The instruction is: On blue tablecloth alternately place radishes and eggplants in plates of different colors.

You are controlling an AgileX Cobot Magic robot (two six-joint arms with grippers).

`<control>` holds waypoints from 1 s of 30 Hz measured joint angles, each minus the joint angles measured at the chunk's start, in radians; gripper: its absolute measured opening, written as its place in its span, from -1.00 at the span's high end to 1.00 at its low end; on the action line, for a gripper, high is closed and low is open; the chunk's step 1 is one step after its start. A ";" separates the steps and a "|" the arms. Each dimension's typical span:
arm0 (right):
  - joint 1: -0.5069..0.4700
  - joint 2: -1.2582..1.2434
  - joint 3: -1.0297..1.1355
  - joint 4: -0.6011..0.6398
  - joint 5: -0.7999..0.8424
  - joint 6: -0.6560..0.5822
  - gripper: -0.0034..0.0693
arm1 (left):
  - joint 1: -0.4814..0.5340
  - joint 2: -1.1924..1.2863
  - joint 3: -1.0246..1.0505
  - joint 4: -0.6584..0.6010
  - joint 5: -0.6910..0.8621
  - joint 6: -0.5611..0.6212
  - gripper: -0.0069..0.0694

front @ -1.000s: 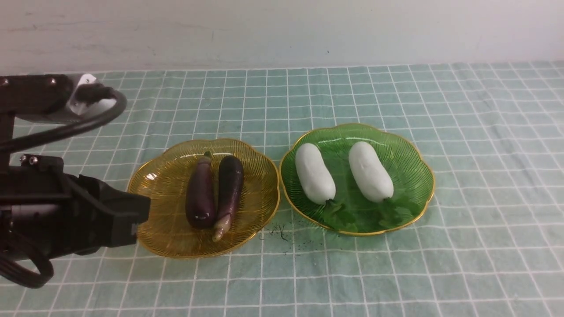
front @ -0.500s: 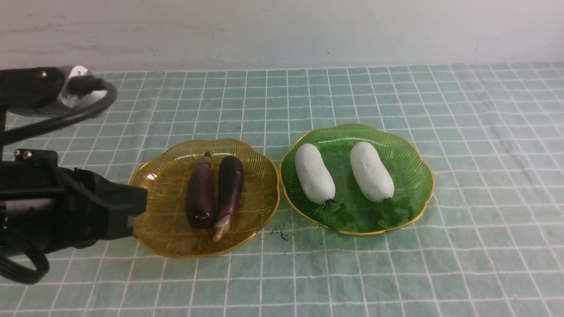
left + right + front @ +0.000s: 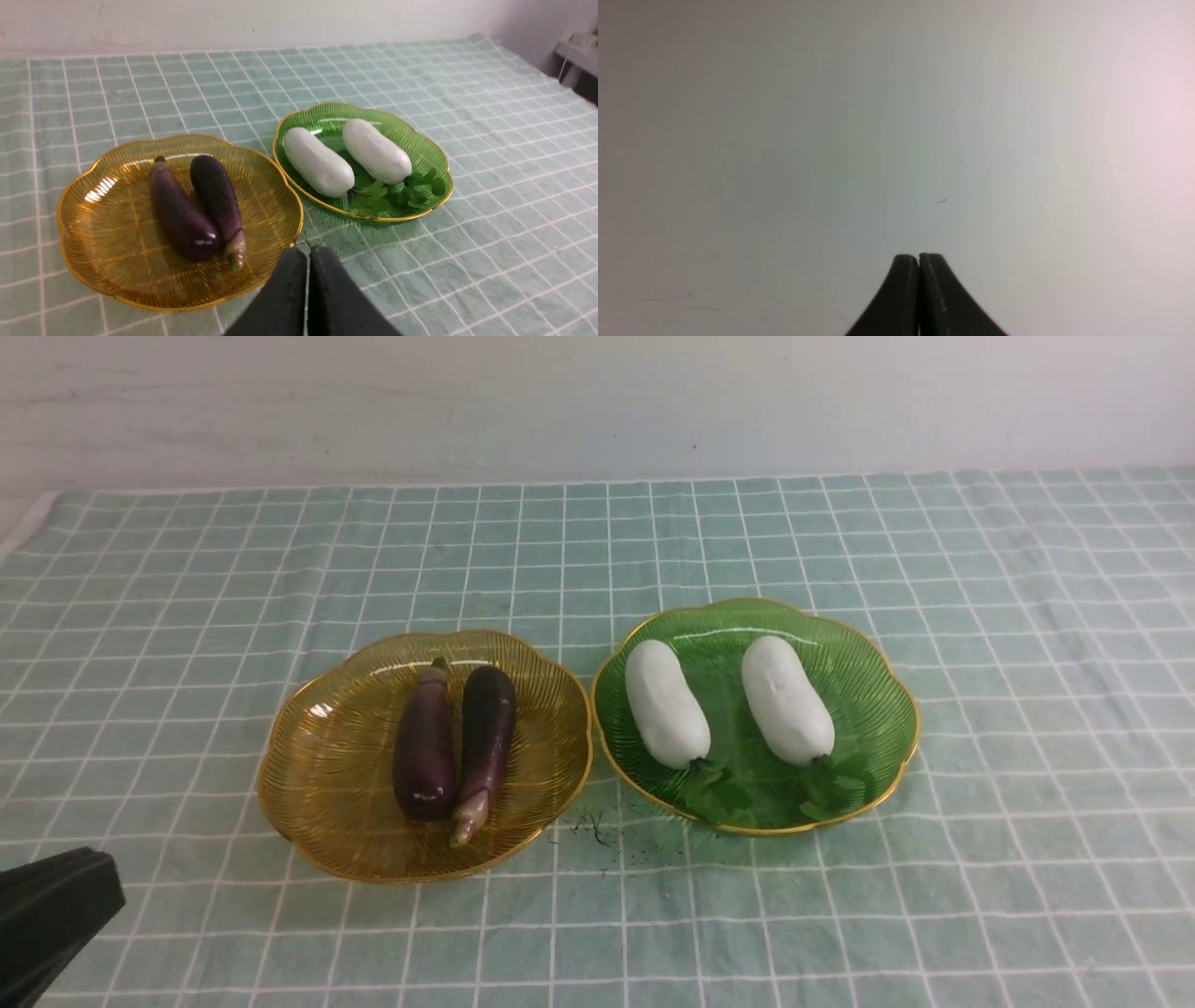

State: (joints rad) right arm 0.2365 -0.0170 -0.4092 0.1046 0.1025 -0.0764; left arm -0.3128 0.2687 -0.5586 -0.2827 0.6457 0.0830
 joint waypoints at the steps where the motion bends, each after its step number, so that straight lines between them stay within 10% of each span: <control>1: 0.000 0.000 0.000 0.000 0.000 0.002 0.94 | 0.000 -0.024 0.005 -0.004 0.000 0.000 0.84; 19: 0.000 0.000 0.000 0.000 0.000 0.009 0.94 | 0.002 -0.102 0.050 0.059 -0.096 0.089 0.84; 30: 0.000 0.000 0.000 -0.003 0.000 0.009 0.94 | 0.228 -0.279 0.507 0.191 -0.314 0.121 0.84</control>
State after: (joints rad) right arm 0.2365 -0.0170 -0.4092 0.1016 0.1025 -0.0676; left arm -0.0845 -0.0100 -0.0520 -0.0919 0.3319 0.2045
